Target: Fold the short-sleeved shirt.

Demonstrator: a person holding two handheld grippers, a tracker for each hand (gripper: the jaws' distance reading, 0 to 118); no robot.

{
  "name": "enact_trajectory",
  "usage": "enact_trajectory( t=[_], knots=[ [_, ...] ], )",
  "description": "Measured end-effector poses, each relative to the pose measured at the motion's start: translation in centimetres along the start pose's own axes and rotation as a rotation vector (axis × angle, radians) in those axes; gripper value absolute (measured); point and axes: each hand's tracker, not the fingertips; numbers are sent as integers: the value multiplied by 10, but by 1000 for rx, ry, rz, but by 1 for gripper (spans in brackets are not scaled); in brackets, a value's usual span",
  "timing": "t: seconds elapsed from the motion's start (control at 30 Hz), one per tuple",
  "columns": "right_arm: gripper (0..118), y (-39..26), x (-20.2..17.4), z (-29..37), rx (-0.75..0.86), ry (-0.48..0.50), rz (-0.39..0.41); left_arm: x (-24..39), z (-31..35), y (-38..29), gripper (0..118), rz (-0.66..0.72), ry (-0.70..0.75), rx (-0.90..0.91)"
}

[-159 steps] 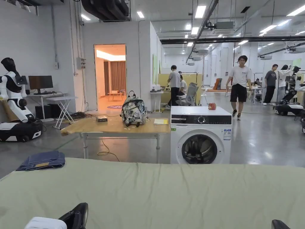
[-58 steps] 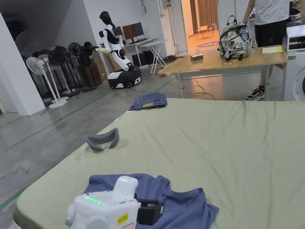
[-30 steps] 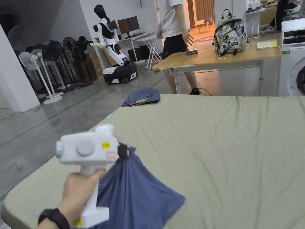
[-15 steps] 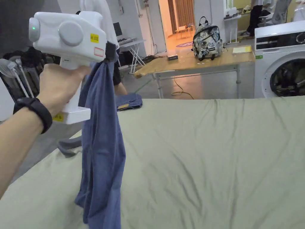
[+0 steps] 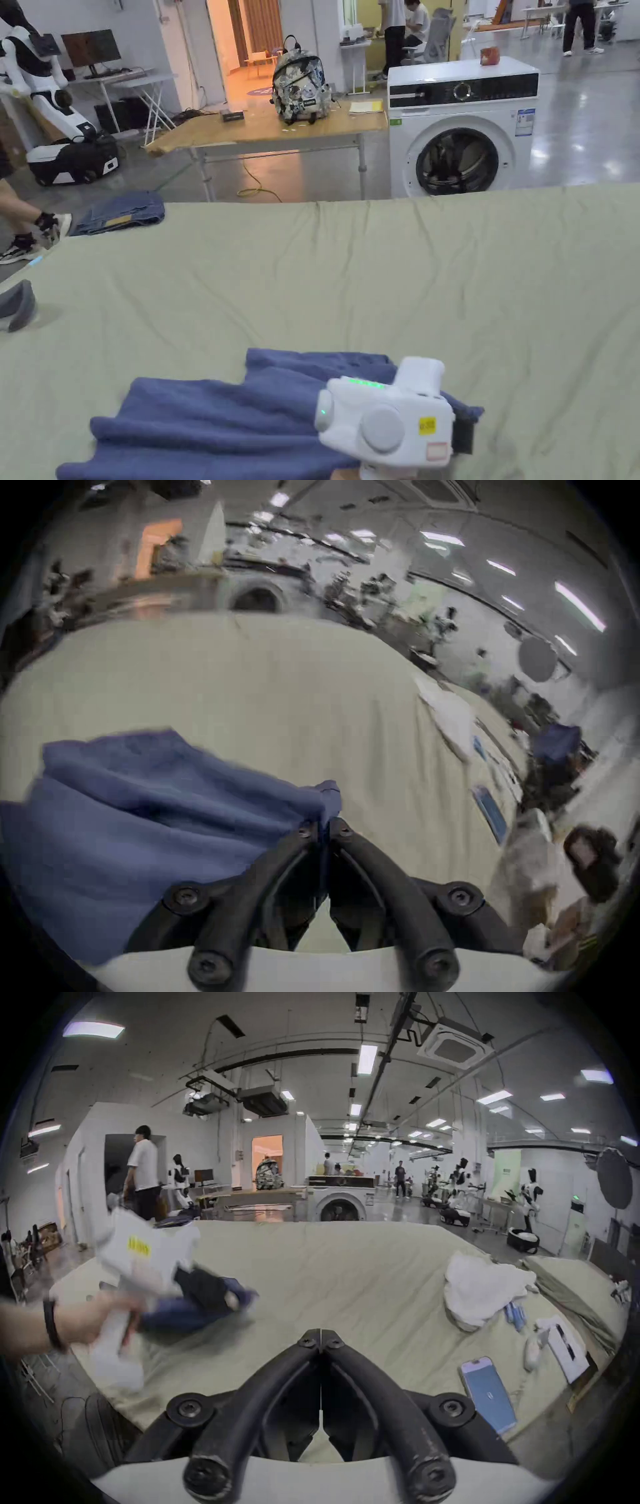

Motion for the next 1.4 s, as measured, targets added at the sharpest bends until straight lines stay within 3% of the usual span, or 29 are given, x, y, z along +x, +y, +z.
enact_trajectory(
  t=[0.07,0.2,0.3,0.33,0.4,0.57,0.67,0.73,0.93,1.0,1.03,1.07,1.1,1.17,1.27,1.4],
  knots=[
    [0,-6,11,2,-33,-35,-39,41,-24,-24,0,-27,-81,-39],
    [0,-15,24,6,-55,-76,-44,110,-48,-53,0,-168,-202,-110],
    [0,-15,29,12,-57,-77,-54,123,-51,-54,2,-233,-202,-121],
    [0,-14,30,14,-52,-77,-57,119,-48,-52,17,-237,-202,-113],
    [0,-11,31,16,-38,-74,-59,101,-37,-46,64,-181,-240,-82],
    [0,-1,21,14,-4,-49,-44,48,53,-32,67,-145,-81,138],
    [0,8,12,12,23,-21,-9,21,136,-38,67,-244,72,310],
    [0,13,1,10,46,-4,19,10,201,-50,67,-317,256,476],
    [0,23,-14,0,100,92,-4,-6,319,-80,66,-304,586,666],
    [0,29,-24,0,99,112,13,-7,339,-90,51,-296,667,696],
    [0,30,-27,1,106,110,35,-8,345,-94,28,-289,695,713],
    [0,32,-30,1,108,107,50,-7,351,-99,12,-276,714,726],
    [0,34,-32,3,110,110,57,-6,358,-105,5,-266,713,740],
    [0,37,-33,6,117,115,61,-8,368,-110,0,-256,606,717],
    [0,40,-33,9,130,99,58,2,367,-120,0,-278,693,690],
    [0,41,-34,10,129,94,39,1,359,-117,0,-277,671,650]
  ],
)
